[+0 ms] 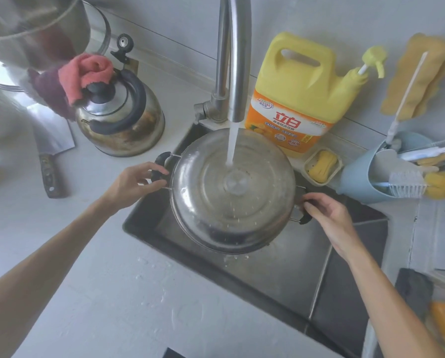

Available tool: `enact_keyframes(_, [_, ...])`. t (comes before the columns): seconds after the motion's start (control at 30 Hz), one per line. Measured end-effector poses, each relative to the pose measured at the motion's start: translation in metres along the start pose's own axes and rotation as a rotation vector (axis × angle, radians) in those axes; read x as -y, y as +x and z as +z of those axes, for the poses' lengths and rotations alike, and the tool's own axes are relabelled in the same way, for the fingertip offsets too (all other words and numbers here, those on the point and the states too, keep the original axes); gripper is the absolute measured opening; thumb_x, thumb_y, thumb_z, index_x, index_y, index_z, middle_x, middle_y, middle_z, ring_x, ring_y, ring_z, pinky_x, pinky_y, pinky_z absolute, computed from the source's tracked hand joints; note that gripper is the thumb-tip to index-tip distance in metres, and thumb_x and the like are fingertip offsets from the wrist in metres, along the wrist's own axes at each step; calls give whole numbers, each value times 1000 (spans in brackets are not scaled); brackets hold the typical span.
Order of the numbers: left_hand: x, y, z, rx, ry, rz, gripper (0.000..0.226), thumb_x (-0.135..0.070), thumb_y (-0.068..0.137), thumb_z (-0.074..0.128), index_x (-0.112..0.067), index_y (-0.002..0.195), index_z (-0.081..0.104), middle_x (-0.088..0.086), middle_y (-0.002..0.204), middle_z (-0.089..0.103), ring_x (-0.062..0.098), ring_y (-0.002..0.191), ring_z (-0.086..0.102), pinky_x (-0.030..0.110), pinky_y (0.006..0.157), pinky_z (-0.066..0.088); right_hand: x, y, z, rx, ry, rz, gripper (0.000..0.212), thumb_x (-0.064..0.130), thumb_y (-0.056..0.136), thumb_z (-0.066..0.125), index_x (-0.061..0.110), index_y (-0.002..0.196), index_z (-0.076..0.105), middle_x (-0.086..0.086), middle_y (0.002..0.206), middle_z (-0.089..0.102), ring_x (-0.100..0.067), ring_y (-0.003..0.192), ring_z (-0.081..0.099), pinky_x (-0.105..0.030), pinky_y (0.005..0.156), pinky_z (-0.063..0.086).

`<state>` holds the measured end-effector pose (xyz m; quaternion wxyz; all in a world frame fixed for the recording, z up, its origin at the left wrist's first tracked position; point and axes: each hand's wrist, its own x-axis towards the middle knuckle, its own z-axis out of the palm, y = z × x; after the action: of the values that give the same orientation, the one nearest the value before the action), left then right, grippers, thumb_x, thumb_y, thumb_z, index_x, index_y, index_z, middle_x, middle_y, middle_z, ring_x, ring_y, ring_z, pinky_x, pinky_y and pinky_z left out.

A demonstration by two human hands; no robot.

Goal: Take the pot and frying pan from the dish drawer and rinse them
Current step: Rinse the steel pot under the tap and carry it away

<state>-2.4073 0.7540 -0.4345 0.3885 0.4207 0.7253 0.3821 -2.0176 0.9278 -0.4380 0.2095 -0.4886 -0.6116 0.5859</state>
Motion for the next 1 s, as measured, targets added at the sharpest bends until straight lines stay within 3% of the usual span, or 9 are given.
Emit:
enact_keyframes(0.2, [-2, -2, 5, 1, 16, 23, 33, -9, 84, 68, -41, 91, 65, -5, 81, 70, 7, 71, 60, 16, 71, 47, 7, -2, 0, -16, -21, 5, 23, 0, 89, 58, 20, 93, 68, 0, 94, 70, 0, 83, 65, -8, 74, 47])
enact_keyframes(0.37, [6, -3, 10, -6, 19, 0, 27, -11, 84, 67, -28, 104, 61, 11, 86, 71, 31, 77, 62, 20, 74, 48, 9, -5, 0, -22, -32, 0, 24, -1, 89, 58, 20, 93, 67, -1, 95, 69, 0, 82, 65, -7, 74, 47])
enact_keyframes(0.47, [11, 0, 11, -37, -1, -42, 33, -13, 83, 69, -28, 102, 48, -5, 79, 74, 30, 76, 65, 17, 72, 49, 10, -5, 1, -19, -36, 7, 23, -1, 89, 58, 20, 93, 66, -3, 97, 69, 1, 82, 65, -6, 74, 46])
enact_keyframes(0.6, [9, 4, 12, -73, 22, -103, 46, -21, 82, 70, -46, 104, 38, -23, 76, 72, 18, 74, 64, 25, 79, 47, 11, -7, 3, -25, -12, 3, 20, -3, 89, 57, 16, 94, 61, -4, 100, 67, 2, 83, 65, -6, 74, 46])
enact_keyframes(0.67, [8, 4, 14, -87, 27, -113, 51, -23, 83, 70, -42, 119, 39, -22, 81, 72, 22, 82, 66, 28, 83, 47, 9, -6, 4, -31, 51, 14, 22, -1, 88, 58, 19, 96, 60, -5, 101, 67, -3, 86, 65, -10, 76, 47])
enact_keyframes(0.73, [8, 4, 16, -91, 30, -136, 50, -30, 82, 71, -31, 125, 46, -9, 86, 75, 28, 89, 67, 35, 86, 49, 7, -5, 3, -39, 150, 49, 23, 13, 82, 68, 24, 100, 59, -2, 100, 71, -13, 90, 66, -20, 81, 50])
enact_keyframes(0.83, [8, 2, 21, -97, 91, -180, 43, -34, 82, 69, -20, 121, 55, 5, 95, 74, 29, 94, 67, 45, 88, 50, 0, -2, 0, -20, 240, 80, 64, 44, 57, 80, 33, 115, 56, -2, 107, 73, -18, 103, 66, -29, 90, 50])
enact_keyframes(0.93, [6, 2, 24, -96, 96, -223, 42, -34, 83, 69, -18, 119, 57, 5, 97, 73, 26, 94, 67, 45, 88, 50, -6, 2, -2, -21, 288, 110, 83, 46, 50, 83, 33, 125, 51, 0, 112, 72, -16, 111, 64, -27, 98, 47])
enact_keyframes(1.0, [6, 1, 23, -85, 85, -231, 37, -32, 85, 67, -17, 119, 57, 4, 95, 74, 24, 93, 67, 46, 89, 51, -7, 3, -2, -17, 279, 124, 97, 51, 45, 87, 25, 131, 51, 1, 112, 72, -14, 103, 67, -23, 91, 51])
